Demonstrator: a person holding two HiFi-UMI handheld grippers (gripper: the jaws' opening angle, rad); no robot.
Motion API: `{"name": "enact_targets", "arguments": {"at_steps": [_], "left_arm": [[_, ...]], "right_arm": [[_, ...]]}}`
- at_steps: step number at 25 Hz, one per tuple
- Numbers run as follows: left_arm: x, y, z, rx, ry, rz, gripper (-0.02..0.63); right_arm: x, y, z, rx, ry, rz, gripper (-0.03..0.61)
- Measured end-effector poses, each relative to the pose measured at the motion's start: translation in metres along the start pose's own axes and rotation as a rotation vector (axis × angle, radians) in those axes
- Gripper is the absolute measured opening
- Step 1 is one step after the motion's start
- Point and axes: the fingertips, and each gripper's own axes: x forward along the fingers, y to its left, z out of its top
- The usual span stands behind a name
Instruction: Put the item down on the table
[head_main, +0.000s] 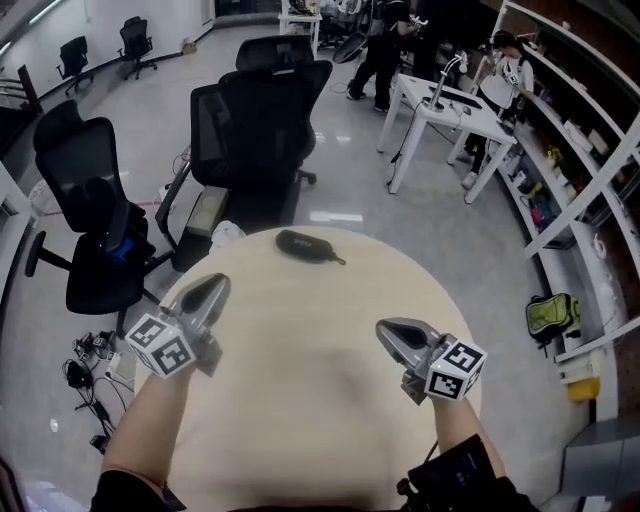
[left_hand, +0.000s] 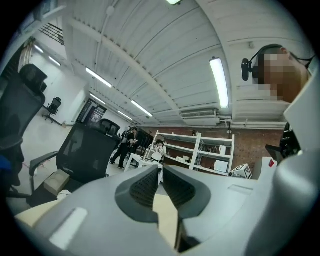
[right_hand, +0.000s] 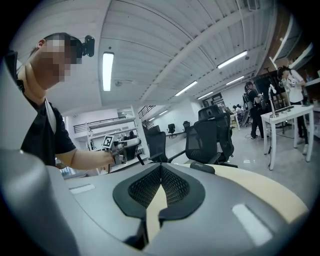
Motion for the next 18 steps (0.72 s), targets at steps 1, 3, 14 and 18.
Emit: {"name": "enact_targets", "arguments": {"at_steps": [1,3,14,18], "left_arm": [[-0.013,-0.010,0.009,-0.007,-0.014,-0.003,0.014],[-0.041,-0.028,0.026,-0.016,-0.037,-0.008,0.000],[-0.194,-0.091,0.087,0.060,-0.070,-0.016,0.000],[-0.251,-0.112,0.104,0.125,-0.052,-0.030,0.000]], "right_arm": [[-0.005,0.011,0.004,-0.002,-0.002,-0.004,0.015],[-0.015,0.032,0.011,-0.004,-0.010,-0.011,0.015],[-0.039,0.138,0.048,0.001,-0.042,-0.053,0.015],[-0.046,0.177,0.062,0.043,-0.086,-0.070,0.014]]}}
